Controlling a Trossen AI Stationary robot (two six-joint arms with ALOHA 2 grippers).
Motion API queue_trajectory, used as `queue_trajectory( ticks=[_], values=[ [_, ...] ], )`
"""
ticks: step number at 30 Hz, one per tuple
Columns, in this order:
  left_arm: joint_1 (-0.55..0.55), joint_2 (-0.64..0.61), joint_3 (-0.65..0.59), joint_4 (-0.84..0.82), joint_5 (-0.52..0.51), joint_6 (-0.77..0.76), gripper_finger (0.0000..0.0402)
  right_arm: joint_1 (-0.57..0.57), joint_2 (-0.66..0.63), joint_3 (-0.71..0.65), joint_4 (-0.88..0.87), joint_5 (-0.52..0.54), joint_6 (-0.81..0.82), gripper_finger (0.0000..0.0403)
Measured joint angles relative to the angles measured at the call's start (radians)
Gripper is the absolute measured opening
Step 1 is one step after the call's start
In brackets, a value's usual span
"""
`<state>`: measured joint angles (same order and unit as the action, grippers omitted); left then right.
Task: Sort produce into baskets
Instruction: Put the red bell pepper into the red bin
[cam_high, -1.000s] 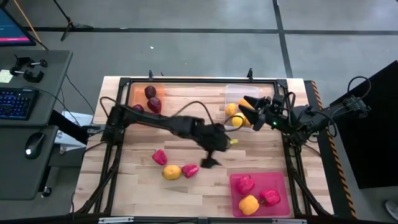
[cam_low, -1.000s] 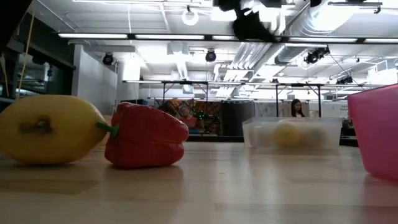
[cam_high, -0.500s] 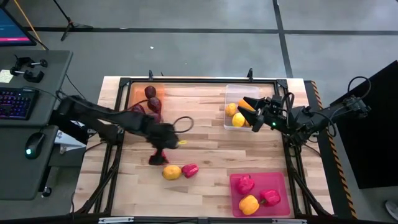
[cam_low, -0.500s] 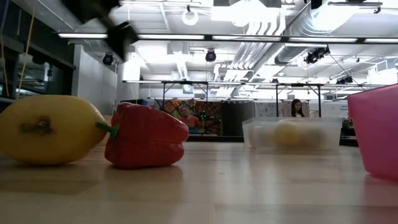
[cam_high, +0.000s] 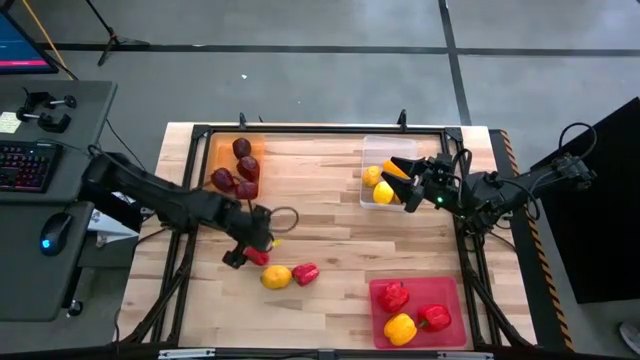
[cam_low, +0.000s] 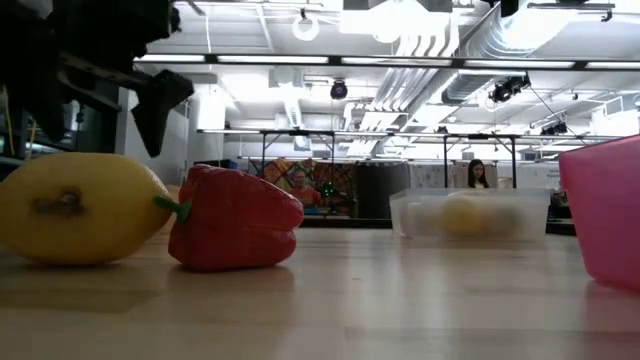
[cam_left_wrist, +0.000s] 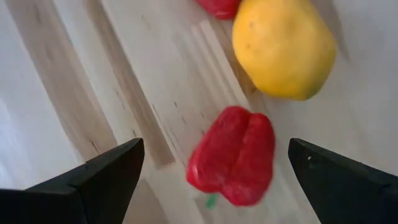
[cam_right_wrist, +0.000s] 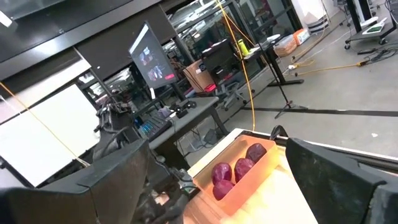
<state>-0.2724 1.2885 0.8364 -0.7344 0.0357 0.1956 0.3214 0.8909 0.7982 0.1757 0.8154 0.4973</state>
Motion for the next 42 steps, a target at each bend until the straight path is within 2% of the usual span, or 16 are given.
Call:
queue_trajectory(
  ticks=[5,17,21,27,32,34,37,39,42],
  values=[
    [-0.074,0.062,0.0,0.014,-0.046,0.105,0.0387,0.0,0.0,0.0,-0.002,0.0,0.001,0.0367],
    [-0.102,0.275,0.0,0.007,-0.043,0.071,0.0381,0.0,0.0,0.0,-0.022,0.021,0.0,0.0367],
    [-0.102,0.303,0.0,0.004,-0.049,0.07,0.0343,0.0,0.0,0.0,-0.022,0.021,0.0,0.0367],
    [-0.095,0.262,0.014,0.004,-0.148,0.069,0.0226,0.0,0.0,0.0,-0.022,0.021,0.0,0.0367],
    [-0.027,0.12,0.098,-0.008,-0.193,0.069,0.0226,0.0,0.0,0.0,-0.022,0.02,0.0,0.0367],
    [0.007,0.061,0.143,0.056,-0.248,0.07,0.0226,0.0,0.0,0.0,-0.022,0.021,0.0,0.0367],
    [0.056,0.009,0.19,0.271,-0.322,0.069,0.0226,-0.001,0.0,0.0,-0.022,0.023,0.0,0.0367],
    [0.086,0.012,0.209,0.441,-0.337,0.068,0.0226,-0.001,0.0,0.0,-0.022,0.023,0.007,0.0367],
    [0.11,0.087,0.235,0.611,-0.337,0.068,0.0229,-0.001,0.0,0.0,-0.022,0.022,0.028,0.0367]
  ],
)
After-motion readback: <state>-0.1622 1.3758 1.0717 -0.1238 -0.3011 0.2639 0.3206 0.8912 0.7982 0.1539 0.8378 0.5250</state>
